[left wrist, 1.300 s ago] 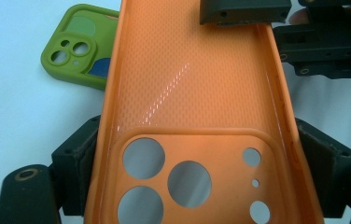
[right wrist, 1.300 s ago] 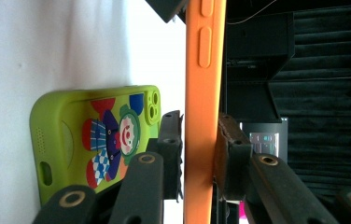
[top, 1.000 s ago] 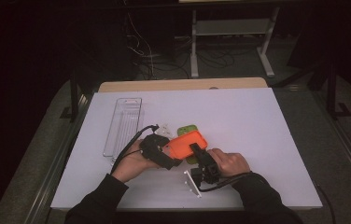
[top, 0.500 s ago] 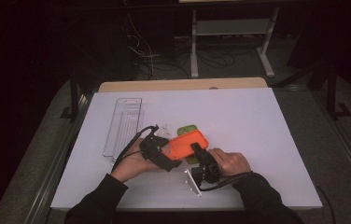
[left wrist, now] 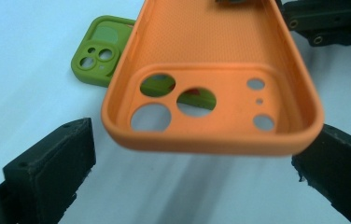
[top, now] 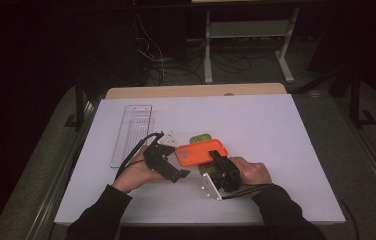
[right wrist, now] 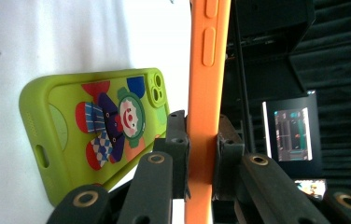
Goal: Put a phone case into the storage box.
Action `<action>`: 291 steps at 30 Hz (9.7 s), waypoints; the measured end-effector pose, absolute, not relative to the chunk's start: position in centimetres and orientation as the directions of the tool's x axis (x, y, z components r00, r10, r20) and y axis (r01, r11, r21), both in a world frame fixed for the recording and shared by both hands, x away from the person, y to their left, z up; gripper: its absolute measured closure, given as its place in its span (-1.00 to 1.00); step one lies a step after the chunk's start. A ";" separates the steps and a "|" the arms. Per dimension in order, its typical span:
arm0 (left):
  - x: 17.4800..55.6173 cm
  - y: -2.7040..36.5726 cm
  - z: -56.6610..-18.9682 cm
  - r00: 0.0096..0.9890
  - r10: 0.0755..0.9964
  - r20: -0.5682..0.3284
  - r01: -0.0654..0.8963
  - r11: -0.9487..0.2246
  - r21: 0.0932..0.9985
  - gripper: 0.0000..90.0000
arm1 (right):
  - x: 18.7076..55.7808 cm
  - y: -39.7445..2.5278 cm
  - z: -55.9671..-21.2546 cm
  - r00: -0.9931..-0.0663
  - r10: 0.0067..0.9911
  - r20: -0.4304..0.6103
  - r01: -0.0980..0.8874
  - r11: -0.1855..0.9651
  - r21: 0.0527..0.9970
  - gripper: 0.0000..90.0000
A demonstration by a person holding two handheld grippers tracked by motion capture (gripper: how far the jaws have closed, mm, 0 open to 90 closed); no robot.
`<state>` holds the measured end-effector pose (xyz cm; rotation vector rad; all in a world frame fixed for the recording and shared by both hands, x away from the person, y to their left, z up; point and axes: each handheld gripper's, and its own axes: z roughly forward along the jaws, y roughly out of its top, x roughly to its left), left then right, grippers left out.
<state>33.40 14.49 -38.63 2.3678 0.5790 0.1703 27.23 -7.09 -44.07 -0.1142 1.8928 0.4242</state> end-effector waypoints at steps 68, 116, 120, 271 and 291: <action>34.5 15.7 -37.3 0.840 0.529 -0.122 0.432 -0.516 0.740 -1.00 | 32.3 -12.5 -41.1 -0.696 0.696 0.175 0.448 0.230 0.864 0.74; 39.1 9.6 -34.9 0.824 0.504 -0.258 0.438 -0.279 0.855 -1.00 | 31.3 -11.2 -40.1 -0.731 0.667 0.143 0.388 0.234 0.891 0.75; 39.1 9.6 -34.9 0.823 0.507 -0.256 0.433 -0.268 0.861 -0.84 | 31.3 -11.2 -40.2 -0.729 0.669 0.145 0.392 0.234 0.890 0.75; 52.6 24.6 -35.3 0.266 0.960 0.091 0.596 -0.238 0.767 -0.93 | 28.0 -19.1 -44.5 -0.708 0.698 0.108 0.514 0.405 0.756 -1.00; 47.7 24.4 -31.2 0.447 0.894 0.003 0.546 -0.276 0.791 -0.95 | 28.4 -18.8 -44.3 -0.711 0.693 0.119 0.515 0.398 0.759 -1.00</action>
